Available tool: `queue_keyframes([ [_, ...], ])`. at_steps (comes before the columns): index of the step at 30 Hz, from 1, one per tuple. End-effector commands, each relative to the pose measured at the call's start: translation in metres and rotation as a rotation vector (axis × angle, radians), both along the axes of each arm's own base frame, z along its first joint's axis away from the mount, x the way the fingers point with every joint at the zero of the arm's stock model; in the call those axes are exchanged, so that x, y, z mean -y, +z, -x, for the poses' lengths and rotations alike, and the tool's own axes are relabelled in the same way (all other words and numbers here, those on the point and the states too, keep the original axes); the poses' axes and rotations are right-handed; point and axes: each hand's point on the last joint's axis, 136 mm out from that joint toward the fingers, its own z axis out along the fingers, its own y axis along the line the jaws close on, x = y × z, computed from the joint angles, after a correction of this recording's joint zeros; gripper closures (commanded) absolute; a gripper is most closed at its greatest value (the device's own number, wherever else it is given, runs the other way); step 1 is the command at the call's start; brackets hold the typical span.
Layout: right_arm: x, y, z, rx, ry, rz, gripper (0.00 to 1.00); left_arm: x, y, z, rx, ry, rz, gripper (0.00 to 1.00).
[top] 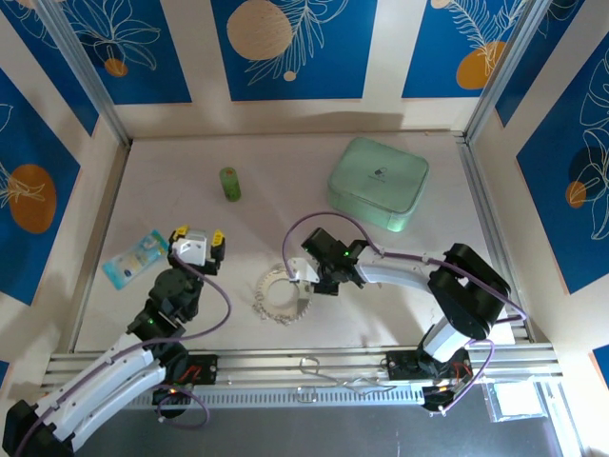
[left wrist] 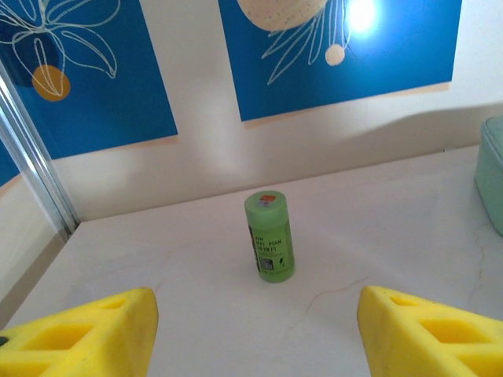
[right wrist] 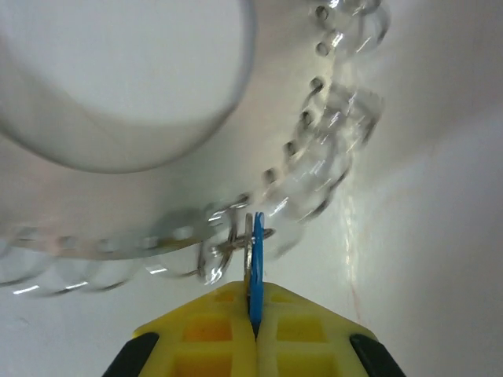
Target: Put the keys on the keyring
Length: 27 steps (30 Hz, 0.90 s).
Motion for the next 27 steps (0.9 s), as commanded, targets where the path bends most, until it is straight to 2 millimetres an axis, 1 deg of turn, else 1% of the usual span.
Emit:
queue_keyframes([
  [1,0.027,-0.006,-0.005,0.047,0.002,0.128,0.89,0.003,0.008,-0.002,0.006,-0.013,0.006,0.33],
  [3,0.034,-0.008,-0.008,0.051,-0.016,0.155,0.80,0.005,0.008,-0.003,0.004,-0.022,0.007,0.33],
  [6,0.040,-0.006,-0.010,0.054,-0.044,0.152,0.67,0.010,0.009,-0.004,-0.001,-0.047,0.008,0.32],
  [8,0.042,-0.002,-0.011,0.062,-0.063,0.132,0.63,0.015,0.008,-0.005,-0.010,-0.068,0.007,0.32],
  [11,0.044,0.010,-0.015,0.095,-0.099,0.097,0.60,0.021,0.007,-0.007,-0.026,-0.094,0.003,0.31],
  [12,0.043,0.017,-0.017,0.105,-0.115,0.072,0.60,0.023,0.006,-0.008,-0.030,-0.108,0.000,0.30],
  [14,0.038,0.039,-0.021,0.131,-0.165,-0.027,0.60,0.032,0.004,-0.009,-0.055,-0.154,-0.010,0.27],
  [16,0.033,0.068,-0.023,0.156,-0.215,-0.167,0.60,0.042,0.000,-0.011,-0.098,-0.198,-0.018,0.23],
  [18,0.028,0.100,-0.024,0.167,-0.262,-0.331,0.60,0.052,-0.004,-0.014,-0.145,-0.237,0.006,0.14],
  [20,0.024,0.125,-0.016,0.147,-0.274,-0.493,0.58,0.063,-0.006,-0.019,-0.180,-0.262,0.069,0.19],
  [22,0.018,0.139,-0.003,0.113,-0.253,-0.613,0.55,0.072,-0.005,-0.024,-0.213,-0.289,0.082,0.19],
  [24,0.016,0.144,0.004,0.093,-0.258,-0.682,0.54,0.075,-0.006,-0.030,-0.250,-0.271,0.107,0.19],
  [27,0.021,0.144,0.000,0.052,-0.407,-0.769,0.55,0.079,-0.010,-0.037,-0.292,-0.250,0.170,0.19],
])
